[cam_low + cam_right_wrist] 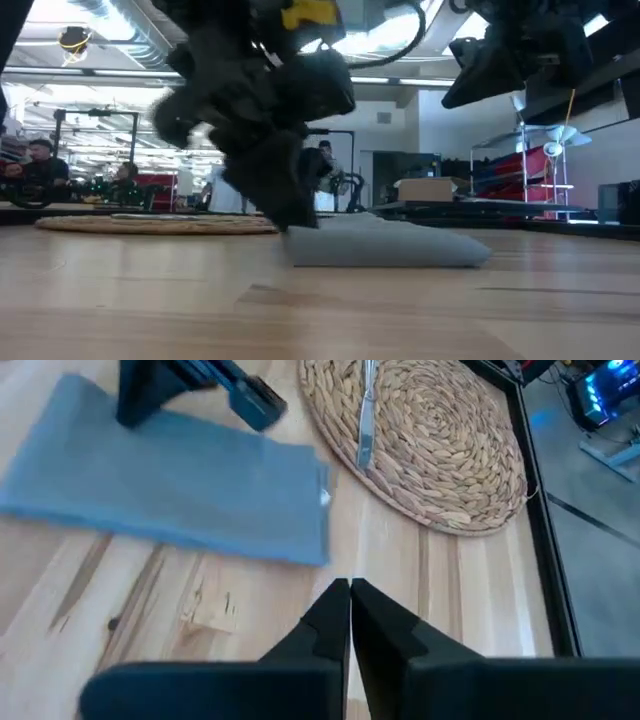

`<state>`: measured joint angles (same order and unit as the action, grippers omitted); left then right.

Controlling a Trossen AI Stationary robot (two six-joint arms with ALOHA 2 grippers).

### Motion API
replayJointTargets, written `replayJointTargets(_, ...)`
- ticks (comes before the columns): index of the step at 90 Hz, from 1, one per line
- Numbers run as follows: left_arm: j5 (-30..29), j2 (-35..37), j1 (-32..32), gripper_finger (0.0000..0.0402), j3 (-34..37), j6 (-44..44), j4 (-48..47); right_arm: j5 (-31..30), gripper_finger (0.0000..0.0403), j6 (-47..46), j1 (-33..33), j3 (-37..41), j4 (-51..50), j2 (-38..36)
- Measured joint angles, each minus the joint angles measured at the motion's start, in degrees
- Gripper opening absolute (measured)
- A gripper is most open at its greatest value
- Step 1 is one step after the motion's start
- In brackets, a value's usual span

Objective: Set table place
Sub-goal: Move the gray table napkin to the bottom left of the table, then move the brown placemat to the center of the table

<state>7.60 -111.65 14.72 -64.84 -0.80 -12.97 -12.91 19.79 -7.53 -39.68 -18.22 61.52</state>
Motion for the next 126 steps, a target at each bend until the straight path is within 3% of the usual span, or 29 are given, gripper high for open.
replayJointTargets(51,0.5,5.0,13.5,0.0,0.4,12.7,-17.5,0.5,0.0,0.0,0.0,0.0,-0.5,0.0)
replayJointTargets(99,1.2,5.6,26.7,0.0,0.4,32.0,-18.8,0.5,0.0,0.0,0.0,0.0,-0.4,0.0)
replayJointTargets(126,-6.3,15.3,26.6,0.0,0.4,34.6,-20.0,0.5,0.0,0.0,0.0,0.0,0.3,0.0)
